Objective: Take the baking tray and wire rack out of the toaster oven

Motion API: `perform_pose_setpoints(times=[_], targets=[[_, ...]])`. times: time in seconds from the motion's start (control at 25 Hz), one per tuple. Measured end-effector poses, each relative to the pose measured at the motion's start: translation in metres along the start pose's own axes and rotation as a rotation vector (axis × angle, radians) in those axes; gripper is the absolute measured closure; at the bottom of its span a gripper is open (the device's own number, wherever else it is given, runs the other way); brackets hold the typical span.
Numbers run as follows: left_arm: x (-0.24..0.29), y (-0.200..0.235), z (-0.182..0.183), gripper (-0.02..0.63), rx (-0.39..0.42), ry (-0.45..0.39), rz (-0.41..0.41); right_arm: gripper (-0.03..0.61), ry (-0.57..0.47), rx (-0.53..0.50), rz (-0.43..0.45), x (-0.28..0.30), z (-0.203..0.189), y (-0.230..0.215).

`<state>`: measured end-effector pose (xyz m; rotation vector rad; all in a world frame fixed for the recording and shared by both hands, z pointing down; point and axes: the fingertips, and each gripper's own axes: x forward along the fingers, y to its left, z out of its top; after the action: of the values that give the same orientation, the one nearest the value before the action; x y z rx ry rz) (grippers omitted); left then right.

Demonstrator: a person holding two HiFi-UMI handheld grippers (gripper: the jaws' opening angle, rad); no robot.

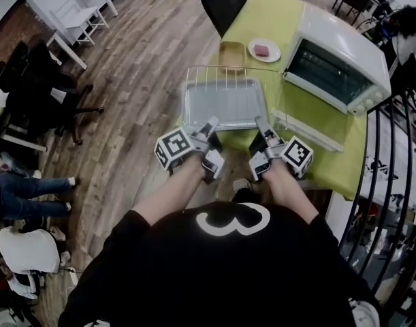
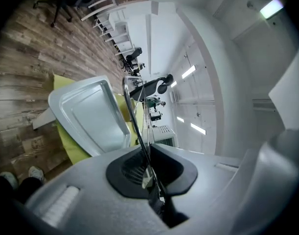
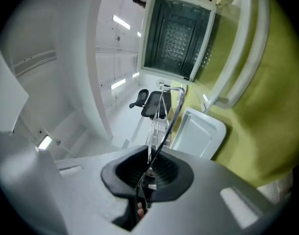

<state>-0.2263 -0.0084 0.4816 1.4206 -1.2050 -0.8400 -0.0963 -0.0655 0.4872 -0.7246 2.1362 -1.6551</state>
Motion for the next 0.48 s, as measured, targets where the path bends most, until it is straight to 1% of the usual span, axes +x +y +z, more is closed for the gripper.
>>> perform_pose_setpoints(times=[0.2, 0.48], targets=[[-0.016, 0.031, 0.007, 0.589, -0.038, -0.04, 0.056, 0.56, 0.083, 0.013, -0.031, 0.016, -0.024, -0.019], [-0.016, 0.06, -0.001, 0.589, -0.077, -0.041, 0.12, 0.558, 0.155, 0.028, -0.093, 0.02, -0.032, -0.048]])
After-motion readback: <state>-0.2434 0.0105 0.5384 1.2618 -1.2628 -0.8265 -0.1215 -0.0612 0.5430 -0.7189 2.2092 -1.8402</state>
